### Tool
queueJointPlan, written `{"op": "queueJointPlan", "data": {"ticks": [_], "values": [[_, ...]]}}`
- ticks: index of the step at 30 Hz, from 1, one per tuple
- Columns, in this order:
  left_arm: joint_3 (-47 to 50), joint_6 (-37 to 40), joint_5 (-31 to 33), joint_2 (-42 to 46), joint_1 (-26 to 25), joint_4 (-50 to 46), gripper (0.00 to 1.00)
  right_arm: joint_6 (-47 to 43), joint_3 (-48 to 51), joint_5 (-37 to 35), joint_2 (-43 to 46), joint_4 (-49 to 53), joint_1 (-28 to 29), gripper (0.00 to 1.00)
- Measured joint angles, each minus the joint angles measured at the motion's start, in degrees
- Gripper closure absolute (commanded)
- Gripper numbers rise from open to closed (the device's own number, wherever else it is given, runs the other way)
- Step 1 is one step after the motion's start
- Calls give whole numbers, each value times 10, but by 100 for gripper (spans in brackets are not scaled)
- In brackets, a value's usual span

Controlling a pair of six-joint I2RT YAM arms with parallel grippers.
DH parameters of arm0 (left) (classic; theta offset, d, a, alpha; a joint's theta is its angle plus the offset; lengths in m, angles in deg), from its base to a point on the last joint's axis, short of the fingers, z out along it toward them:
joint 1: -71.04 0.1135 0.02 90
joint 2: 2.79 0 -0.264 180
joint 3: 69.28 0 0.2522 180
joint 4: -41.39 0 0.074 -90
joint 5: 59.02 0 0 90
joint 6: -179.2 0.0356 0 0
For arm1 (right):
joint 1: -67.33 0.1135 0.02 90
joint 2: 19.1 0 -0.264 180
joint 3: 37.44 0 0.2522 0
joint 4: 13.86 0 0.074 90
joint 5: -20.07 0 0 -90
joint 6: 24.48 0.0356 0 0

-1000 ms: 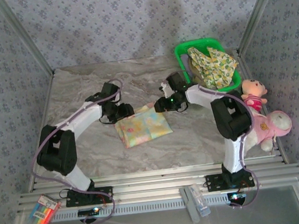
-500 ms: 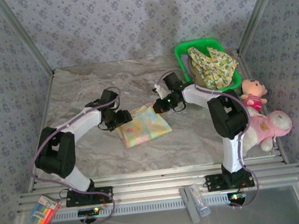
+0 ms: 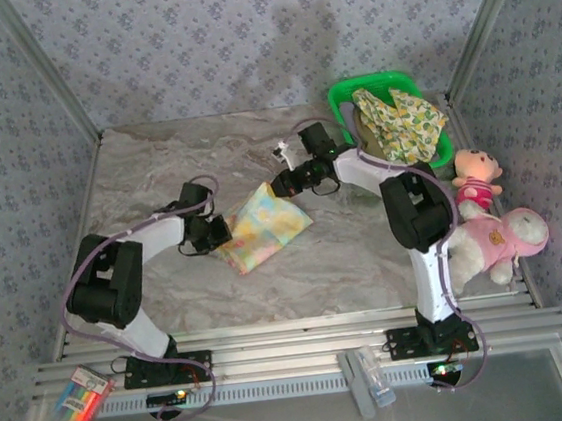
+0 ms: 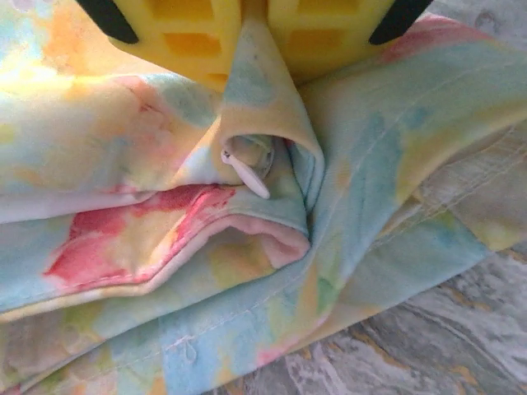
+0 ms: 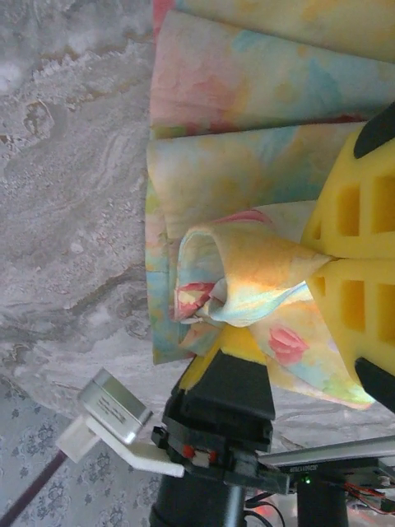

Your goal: Fold and stack the skirts

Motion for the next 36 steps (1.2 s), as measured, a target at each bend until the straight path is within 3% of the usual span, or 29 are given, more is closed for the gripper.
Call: {"op": "queueJointPlan", "data": {"ticks": [2,6,13,18,31,34,35,36], "values": [[11,0,-4,6,5,17,100,0,-30,1,-25,5,-4,100],[33,-8,-3,15,16,55,100,1,-105,-5,-85,24,-5,99],[73,-26,-1,36,37,103,100,25,-157,-7,-162,48,-6,81],[90,-37,-13,40,51,129,100,32,-150,4,-159,48,-16,64],[123,-59,-75,36,90,196,100,19,-126,27,-143,54,-4,53],[128,-62,-94,29,100,216,100,19,-129,22,-143,61,2,56],[129,-63,-100,26,103,222,100,17,-129,22,-143,64,4,74],[129,-64,-106,24,106,226,100,15,-130,23,-143,67,5,85]]}}
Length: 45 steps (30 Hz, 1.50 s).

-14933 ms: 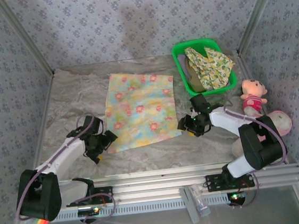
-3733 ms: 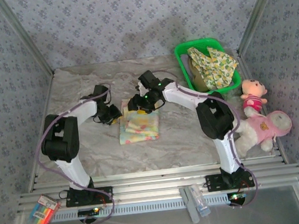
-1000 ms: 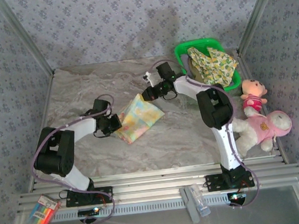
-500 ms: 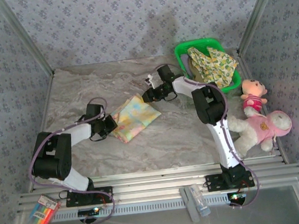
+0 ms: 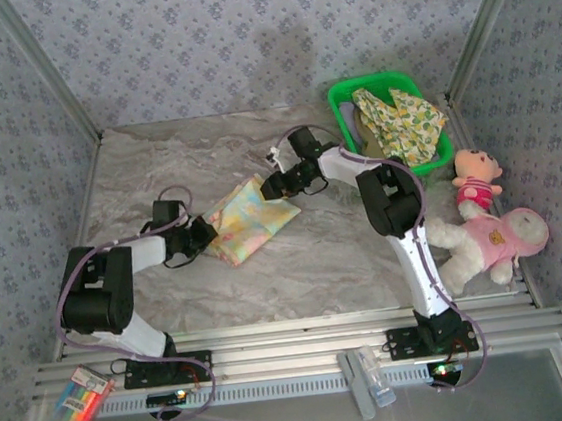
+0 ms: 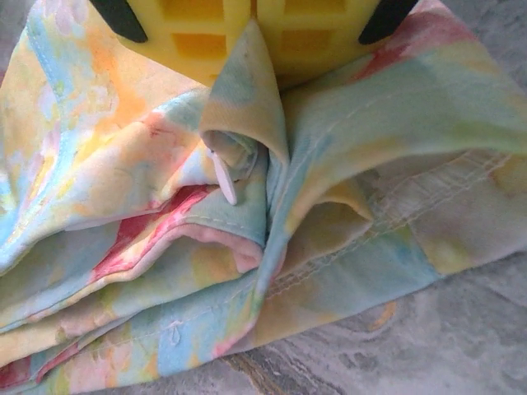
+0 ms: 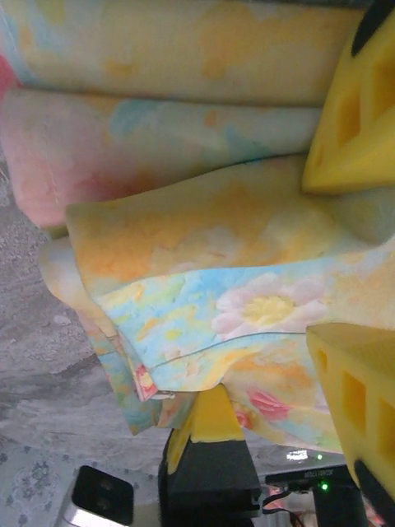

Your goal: Fold and stack the skirts

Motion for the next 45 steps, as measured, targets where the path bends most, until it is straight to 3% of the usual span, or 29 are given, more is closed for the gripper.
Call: {"op": "queueJointPlan", "data": {"ticks": [2,5,14,18,24,31,34,38,43,45], "values": [[1,-2,-11,-5,5,9,100,2,-1,3,0,9,0,95],[1,-2,-26,-11,12,18,100,7,-1,5,0,11,-2,100],[8,-1,-39,-13,21,29,100,75,-28,-7,-5,-42,1,100],[8,4,-38,-12,22,28,100,94,-98,-46,-41,-33,8,100],[19,4,-26,1,31,28,100,108,-122,-82,-84,12,10,100],[21,2,-24,3,32,27,100,101,-116,-110,-61,47,10,61],[21,2,-23,3,33,27,100,89,-74,-146,-17,54,7,57],[21,3,-20,5,33,23,100,75,-9,-203,59,48,11,83],[20,3,-19,5,33,21,100,46,-42,-256,59,58,56,99],[20,3,-19,5,33,21,100,33,-76,-272,36,69,79,100]]}}
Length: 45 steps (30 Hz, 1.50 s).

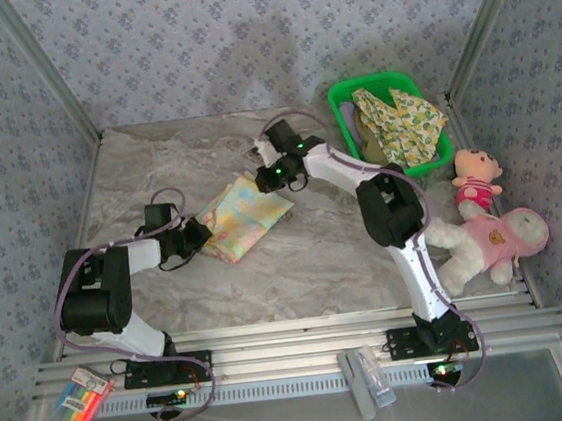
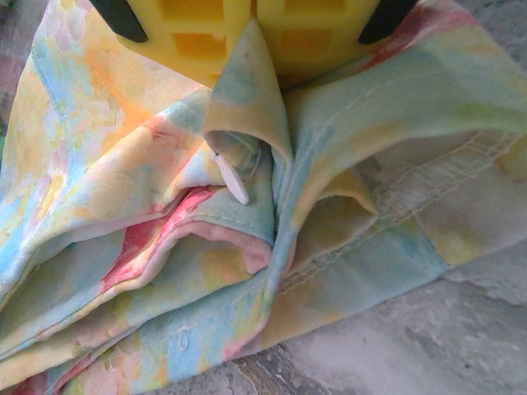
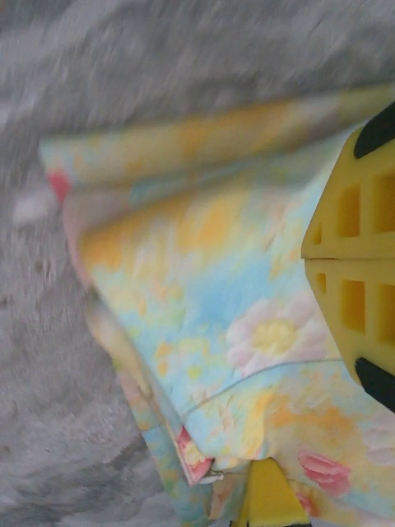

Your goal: Fold and stack the skirts

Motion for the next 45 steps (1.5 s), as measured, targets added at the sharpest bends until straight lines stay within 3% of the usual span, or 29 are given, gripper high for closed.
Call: {"op": "queueJointPlan", "data": {"ticks": [7,10,12,16,19,22,26,30,32,39,45], "values": [[-1,2,0,0,0,-3,97,-26,-190,-28,-134,78,51,100],[-12,5,2,2,2,-26,64,-21,-245,-39,-180,117,57,99],[-29,10,12,18,4,-61,54,-7,-265,-43,-187,129,57,98],[-59,17,92,74,11,-195,40,32,-263,-47,-187,141,58,96],[-88,14,155,132,12,-281,36,59,-256,-44,-185,135,58,95],[-113,0,179,177,5,-319,34,84,-253,-39,-185,131,58,95],[-120,-51,153,170,-40,-307,32,108,-251,-37,-184,127,57,95],[-120,-109,107,107,-90,-264,21,122,-249,-37,-183,126,57,95],[-120,-130,90,73,-106,-239,20,127,-246,-35,-182,124,56,95],[-136,-132,87,3,-85,-226,20,144,-229,-33,-174,115,55,92],[-179,-47,132,-7,-53,-286,3,195,-141,2,-128,83,49,86]]}}
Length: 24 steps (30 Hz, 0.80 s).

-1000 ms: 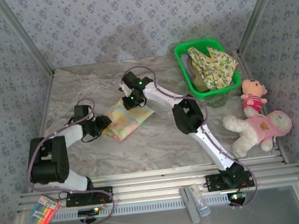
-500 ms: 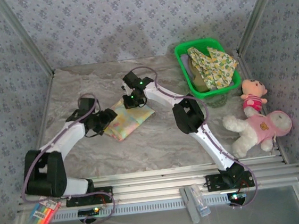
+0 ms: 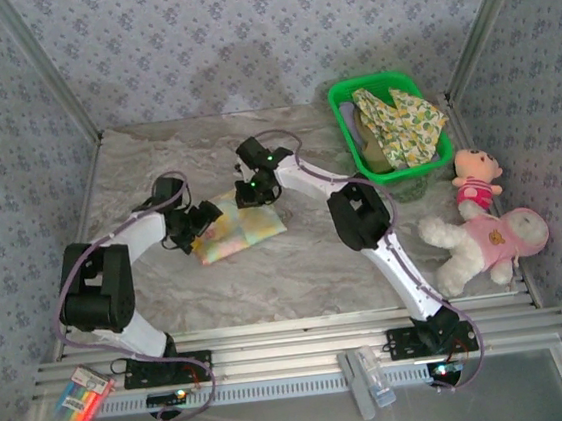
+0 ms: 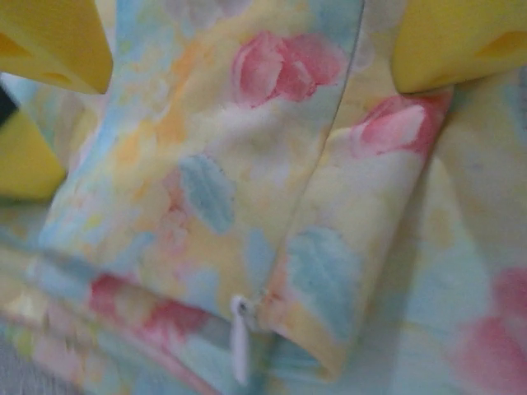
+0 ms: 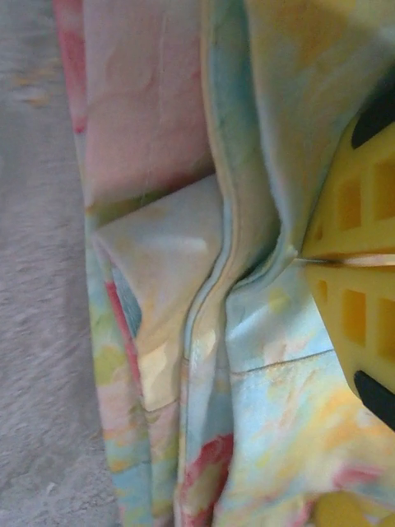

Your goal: Fold and stack the skirts

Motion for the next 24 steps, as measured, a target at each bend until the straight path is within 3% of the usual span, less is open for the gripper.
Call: {"op": "queueJointPlan", "data": {"ticks": [3,6,13,24], "values": [[-42,49,24,0,0,-61,0,53,46,33,18,-41,-8,86],[-93,65,29,11,-32,-95,0,100,82,74,26,-89,-21,86],[-128,2,-5,19,-138,-60,0,172,131,116,37,-172,-36,85],[-136,20,134,-83,-165,-144,4,202,157,131,44,-218,-40,80]]}}
